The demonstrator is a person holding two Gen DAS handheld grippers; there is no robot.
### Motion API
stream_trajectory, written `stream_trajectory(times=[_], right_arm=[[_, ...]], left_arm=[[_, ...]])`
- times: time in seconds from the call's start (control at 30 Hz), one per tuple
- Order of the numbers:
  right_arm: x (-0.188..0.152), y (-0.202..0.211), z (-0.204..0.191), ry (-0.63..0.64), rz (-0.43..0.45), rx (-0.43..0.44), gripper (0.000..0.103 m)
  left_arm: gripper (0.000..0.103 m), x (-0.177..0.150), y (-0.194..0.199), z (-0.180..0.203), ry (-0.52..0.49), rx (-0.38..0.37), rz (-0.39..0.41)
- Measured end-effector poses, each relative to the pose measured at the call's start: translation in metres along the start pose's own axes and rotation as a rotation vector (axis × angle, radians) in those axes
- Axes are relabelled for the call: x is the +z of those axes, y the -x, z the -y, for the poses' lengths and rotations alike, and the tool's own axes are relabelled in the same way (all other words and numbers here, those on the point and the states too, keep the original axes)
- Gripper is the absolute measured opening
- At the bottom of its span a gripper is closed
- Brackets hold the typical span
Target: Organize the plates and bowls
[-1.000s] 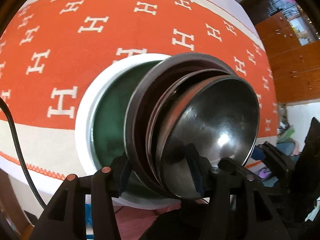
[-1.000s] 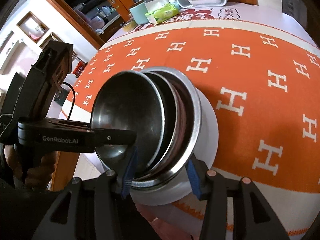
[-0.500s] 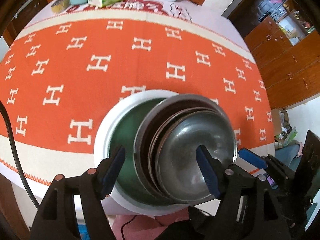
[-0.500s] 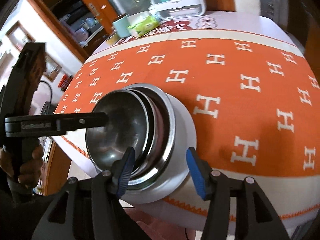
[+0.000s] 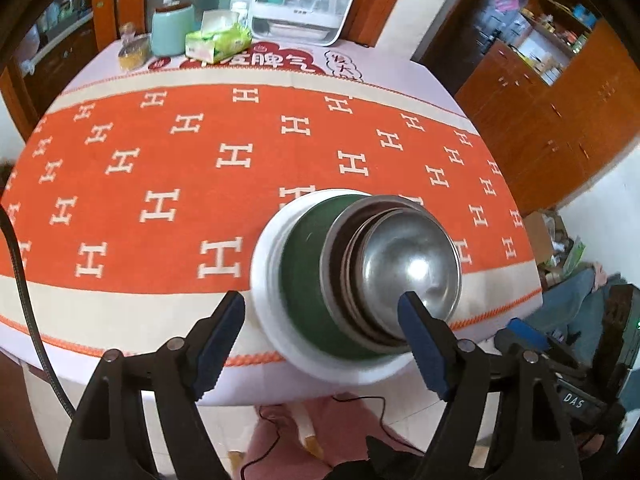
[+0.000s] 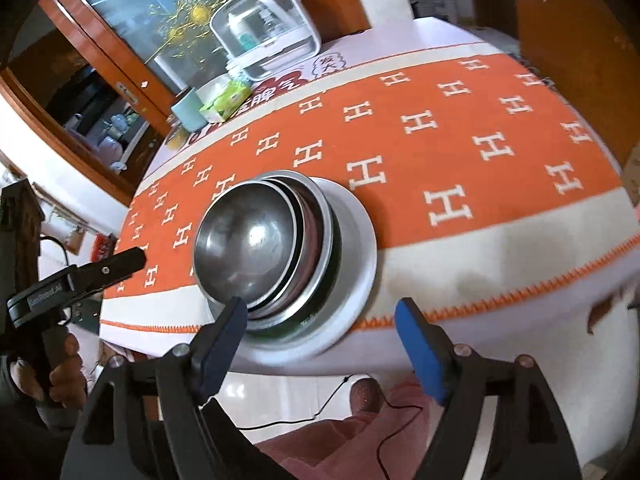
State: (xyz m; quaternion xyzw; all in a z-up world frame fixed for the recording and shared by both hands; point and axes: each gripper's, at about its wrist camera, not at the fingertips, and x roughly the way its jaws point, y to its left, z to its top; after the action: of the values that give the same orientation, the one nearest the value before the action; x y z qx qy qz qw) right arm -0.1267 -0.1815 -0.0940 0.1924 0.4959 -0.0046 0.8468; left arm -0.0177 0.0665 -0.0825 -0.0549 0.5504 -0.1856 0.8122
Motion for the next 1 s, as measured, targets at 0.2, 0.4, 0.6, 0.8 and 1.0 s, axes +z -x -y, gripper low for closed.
stream_trajectory(times=[0.2,0.4,0.6,0.8,1.0], right_arm=[[-0.015,0.038,-0.025,0.051,0.014,-0.046,0.087],[-0.008,0.066,-0.057,0.135,0.015,-0.037,0.095],[-0.011,0.088,-0.082,0.167,0.014,-0.073,0.096],[-0.02,0.102,-0.081,0.184,0.069,-0.14,0.098],[-0.021,0.104,-0.077,0.192,0.091,-0.152,0.1]], left_arm=[[0.09,-0.01,0.039,0.006,-0.053,-0.017,0.046],[0.102,-0.014,0.076,0.028,-0.109,0.022,0.105],[0.102,-0.024,0.095,0.047,-0.075,0.075,0.159],[0.102,-0.043,0.103,0.065,-0.085,0.167,0.21],[0.102,-0.054,0.106,0.076,-0.073,0.22,0.253]])
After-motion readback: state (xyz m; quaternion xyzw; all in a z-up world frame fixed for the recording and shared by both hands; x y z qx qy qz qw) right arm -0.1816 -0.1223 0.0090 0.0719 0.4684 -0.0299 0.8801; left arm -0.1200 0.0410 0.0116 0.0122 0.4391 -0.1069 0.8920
